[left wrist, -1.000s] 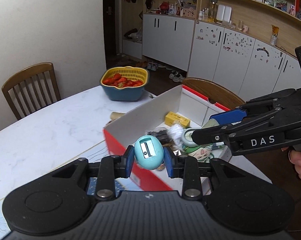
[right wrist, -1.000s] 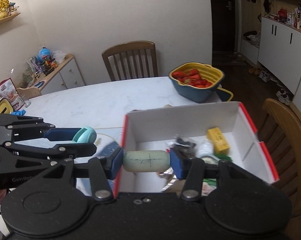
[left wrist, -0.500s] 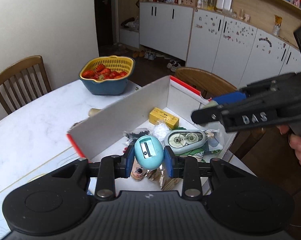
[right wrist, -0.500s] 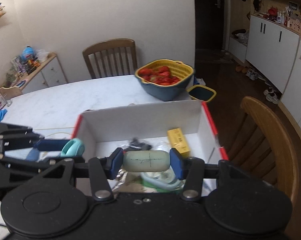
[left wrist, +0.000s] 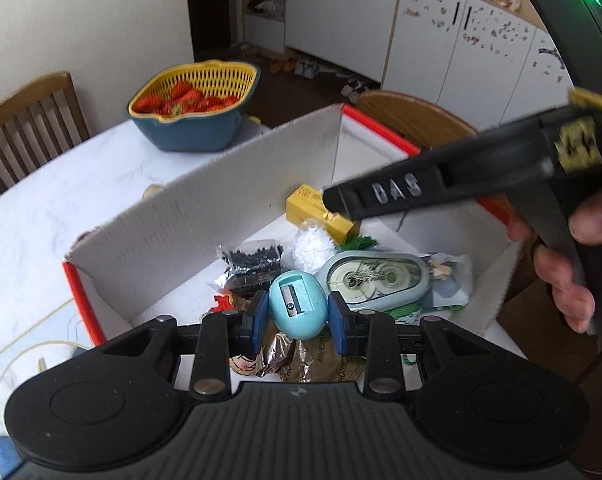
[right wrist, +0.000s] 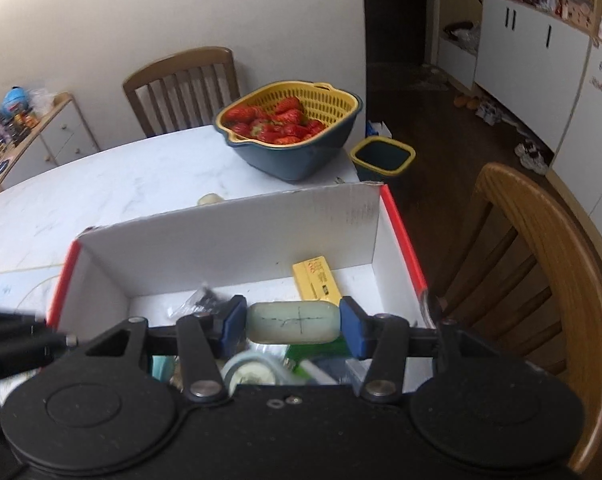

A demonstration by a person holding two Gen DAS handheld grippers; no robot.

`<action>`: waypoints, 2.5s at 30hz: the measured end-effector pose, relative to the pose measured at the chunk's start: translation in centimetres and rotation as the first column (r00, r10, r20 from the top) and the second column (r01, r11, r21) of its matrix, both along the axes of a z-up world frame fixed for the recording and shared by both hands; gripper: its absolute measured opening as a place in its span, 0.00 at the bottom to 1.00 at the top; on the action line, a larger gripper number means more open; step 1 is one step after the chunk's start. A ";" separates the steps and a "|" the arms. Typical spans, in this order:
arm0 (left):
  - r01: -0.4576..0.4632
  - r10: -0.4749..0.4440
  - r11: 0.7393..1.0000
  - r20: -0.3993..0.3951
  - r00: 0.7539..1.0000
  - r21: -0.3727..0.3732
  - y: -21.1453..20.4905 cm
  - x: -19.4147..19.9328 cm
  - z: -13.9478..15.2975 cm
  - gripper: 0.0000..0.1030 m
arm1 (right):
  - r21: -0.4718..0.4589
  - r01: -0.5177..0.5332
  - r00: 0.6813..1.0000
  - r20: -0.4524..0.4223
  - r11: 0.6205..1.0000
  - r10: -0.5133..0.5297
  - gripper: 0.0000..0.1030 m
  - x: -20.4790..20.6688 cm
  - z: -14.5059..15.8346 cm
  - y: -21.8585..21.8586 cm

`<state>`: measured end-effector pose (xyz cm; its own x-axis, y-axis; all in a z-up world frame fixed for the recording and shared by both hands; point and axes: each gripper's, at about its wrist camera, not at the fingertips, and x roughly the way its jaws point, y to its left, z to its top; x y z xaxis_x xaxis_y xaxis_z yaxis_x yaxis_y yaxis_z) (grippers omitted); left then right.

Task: Organize objects

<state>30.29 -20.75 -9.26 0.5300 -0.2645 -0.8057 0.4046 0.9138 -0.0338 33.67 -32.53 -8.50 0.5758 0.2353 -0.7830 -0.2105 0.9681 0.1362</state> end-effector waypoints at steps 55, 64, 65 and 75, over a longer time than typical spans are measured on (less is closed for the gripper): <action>-0.036 0.036 0.999 -0.033 0.999 -0.016 0.3 -0.5 0.4 0.62 | 0.014 -0.081 0.996 0.032 0.997 0.081 0.71 0.4 1.4 1.4; -0.037 0.039 0.998 0.055 0.998 -0.041 2.8 -2.9 2.6 0.66 | 0.114 -0.080 0.992 0.107 0.990 0.068 0.80 -4.3 4.1 -0.5; -0.036 0.039 0.998 0.064 0.997 -0.045 3.1 -3.3 2.9 0.67 | 0.117 -0.078 0.991 0.118 0.990 0.064 0.81 -4.8 4.4 -0.6; -0.043 0.058 0.994 0.140 0.988 -0.104 6.5 -6.5 5.1 0.82 | 0.144 -0.083 0.975 0.219 0.986 0.051 0.92 -9.8 6.0 -1.1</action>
